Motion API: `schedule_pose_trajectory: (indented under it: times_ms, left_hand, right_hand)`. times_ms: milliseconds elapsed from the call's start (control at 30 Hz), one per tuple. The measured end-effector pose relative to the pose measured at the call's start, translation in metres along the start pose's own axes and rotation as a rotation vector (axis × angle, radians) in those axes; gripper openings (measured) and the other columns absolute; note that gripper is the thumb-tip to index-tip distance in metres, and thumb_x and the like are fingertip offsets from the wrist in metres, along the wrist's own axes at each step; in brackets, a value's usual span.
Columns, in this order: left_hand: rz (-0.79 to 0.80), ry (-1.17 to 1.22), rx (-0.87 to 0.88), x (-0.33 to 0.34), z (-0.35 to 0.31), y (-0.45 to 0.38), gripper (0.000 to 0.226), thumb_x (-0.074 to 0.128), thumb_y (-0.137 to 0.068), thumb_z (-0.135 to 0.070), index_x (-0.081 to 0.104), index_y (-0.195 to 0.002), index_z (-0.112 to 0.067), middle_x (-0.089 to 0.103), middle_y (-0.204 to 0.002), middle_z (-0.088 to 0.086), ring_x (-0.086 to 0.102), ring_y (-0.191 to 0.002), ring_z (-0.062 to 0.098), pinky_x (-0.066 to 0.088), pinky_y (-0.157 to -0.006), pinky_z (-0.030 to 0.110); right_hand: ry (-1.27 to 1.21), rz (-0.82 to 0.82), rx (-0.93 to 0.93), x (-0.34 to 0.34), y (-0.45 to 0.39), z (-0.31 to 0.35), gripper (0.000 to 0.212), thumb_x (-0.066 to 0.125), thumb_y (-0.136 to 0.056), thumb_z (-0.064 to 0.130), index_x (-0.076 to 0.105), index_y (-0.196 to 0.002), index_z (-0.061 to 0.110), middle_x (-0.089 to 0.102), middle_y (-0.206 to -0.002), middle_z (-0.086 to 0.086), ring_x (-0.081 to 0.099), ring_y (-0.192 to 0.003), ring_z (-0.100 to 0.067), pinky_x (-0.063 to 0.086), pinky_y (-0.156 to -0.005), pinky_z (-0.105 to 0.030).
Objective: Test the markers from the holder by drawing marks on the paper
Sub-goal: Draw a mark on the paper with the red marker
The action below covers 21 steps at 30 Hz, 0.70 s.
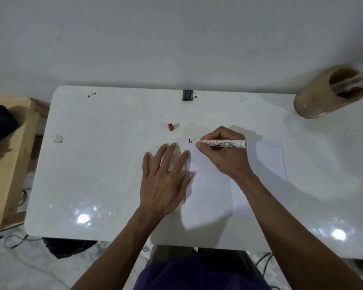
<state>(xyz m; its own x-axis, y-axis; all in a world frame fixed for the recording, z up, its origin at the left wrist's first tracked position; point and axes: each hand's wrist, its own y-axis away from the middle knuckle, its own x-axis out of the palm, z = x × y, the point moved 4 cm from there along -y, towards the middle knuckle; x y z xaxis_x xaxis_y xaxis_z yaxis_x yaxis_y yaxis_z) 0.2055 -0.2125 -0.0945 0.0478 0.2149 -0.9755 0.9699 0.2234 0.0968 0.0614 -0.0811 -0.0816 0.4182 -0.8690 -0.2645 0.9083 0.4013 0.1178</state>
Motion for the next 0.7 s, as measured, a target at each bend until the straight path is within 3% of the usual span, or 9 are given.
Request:
schedule_pose_trajectory:
  times_ms: [167,400,700]
  left_hand:
    - [-0.037,-0.016,-0.008,0.0061,0.0009,0.0024,0.057,0.044,-0.099,-0.055,0.039,-0.151,-0.031,0.039,-0.159,0.009,0.031,-0.151,0.029,0.024,-0.118,0.060]
    - [-0.073,-0.026,-0.004,0.0079,0.0011,0.0033,0.059,0.043,-0.099,-0.056,0.038,-0.152,-0.031,0.037,-0.160,0.008,0.026,-0.152,0.027,0.021,-0.120,0.059]
    - [-0.104,-0.016,-0.008,0.0086,0.0010,0.0043,0.058,0.045,-0.099,-0.055,0.038,-0.151,-0.031,0.035,-0.161,0.007,0.024,-0.153,0.026,0.022,-0.119,0.060]
  right_hand:
    - [-0.032,-0.050,0.055,0.0000,-0.0015,-0.0078,0.016,0.087,-0.077,0.011,0.072,-0.076,0.006,0.076,-0.076,-0.002,0.070,-0.065,-0.013,0.056,-0.059,-0.028]
    - [-0.038,-0.064,0.099,0.0013,-0.0026,-0.0107,0.018,0.089,-0.076,0.017,0.073,-0.076,0.009,0.077,-0.076,-0.002,0.072,-0.069,-0.024,0.058,-0.061,-0.037]
    - [-0.026,-0.055,0.128,0.0025,-0.0025,-0.0090,0.018,0.088,-0.077,0.018,0.074,-0.077,0.009,0.077,-0.075,-0.002,0.071,-0.067,-0.023,0.056,-0.057,-0.032]
